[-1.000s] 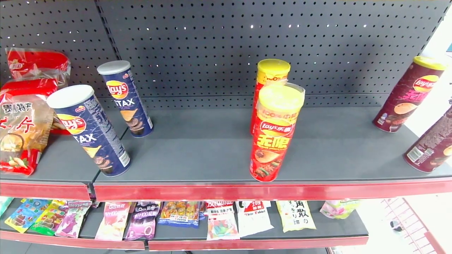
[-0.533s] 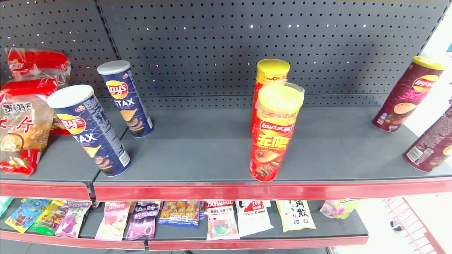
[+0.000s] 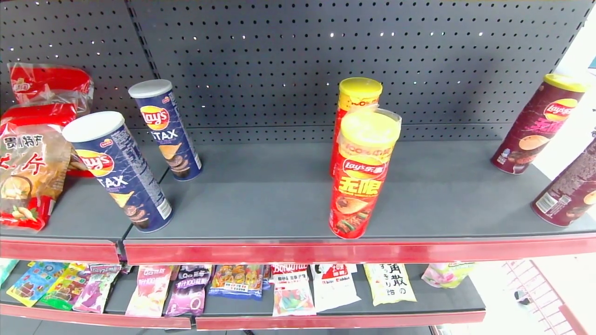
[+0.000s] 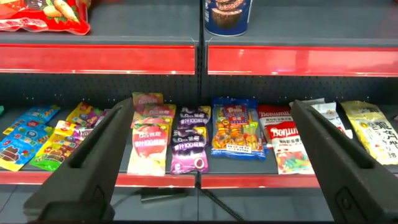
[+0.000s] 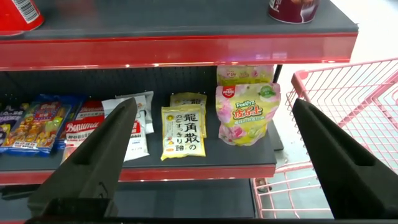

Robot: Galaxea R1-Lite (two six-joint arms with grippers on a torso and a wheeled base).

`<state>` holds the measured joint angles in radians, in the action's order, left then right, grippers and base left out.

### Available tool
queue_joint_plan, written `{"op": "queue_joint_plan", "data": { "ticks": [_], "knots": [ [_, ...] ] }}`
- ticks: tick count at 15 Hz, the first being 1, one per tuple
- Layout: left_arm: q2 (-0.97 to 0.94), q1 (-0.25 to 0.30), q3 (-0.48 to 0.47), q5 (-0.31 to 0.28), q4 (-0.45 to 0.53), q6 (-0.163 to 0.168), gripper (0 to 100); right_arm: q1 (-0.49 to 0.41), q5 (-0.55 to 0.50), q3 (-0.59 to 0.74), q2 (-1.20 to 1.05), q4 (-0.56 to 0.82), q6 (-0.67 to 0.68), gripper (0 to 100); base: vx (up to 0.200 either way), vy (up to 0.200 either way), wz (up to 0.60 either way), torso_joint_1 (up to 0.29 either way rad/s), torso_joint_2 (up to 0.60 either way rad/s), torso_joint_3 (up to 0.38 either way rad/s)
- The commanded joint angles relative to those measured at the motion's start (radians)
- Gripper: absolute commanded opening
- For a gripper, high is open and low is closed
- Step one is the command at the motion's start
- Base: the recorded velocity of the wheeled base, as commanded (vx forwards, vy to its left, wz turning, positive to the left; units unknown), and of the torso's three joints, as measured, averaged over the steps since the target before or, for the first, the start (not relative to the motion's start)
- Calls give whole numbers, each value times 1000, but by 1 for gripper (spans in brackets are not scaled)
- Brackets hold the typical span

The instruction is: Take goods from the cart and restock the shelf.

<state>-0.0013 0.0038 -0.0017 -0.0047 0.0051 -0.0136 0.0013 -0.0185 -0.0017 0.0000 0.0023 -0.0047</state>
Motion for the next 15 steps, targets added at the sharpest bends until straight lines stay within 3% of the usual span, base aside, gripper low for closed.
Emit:
{"op": "queue_joint_plan", "data": {
  "ticks": [1, 15],
  "knots": [
    [1, 1, 0, 0, 1, 0, 100, 0, 2, 0, 2, 1, -3, 100, 0, 0, 0, 0, 0, 0],
    [1, 1, 0, 0, 1, 0, 100, 0, -6, -1, 0, -2, -14, 100, 0, 0, 0, 0, 0, 0]
  ]
}}
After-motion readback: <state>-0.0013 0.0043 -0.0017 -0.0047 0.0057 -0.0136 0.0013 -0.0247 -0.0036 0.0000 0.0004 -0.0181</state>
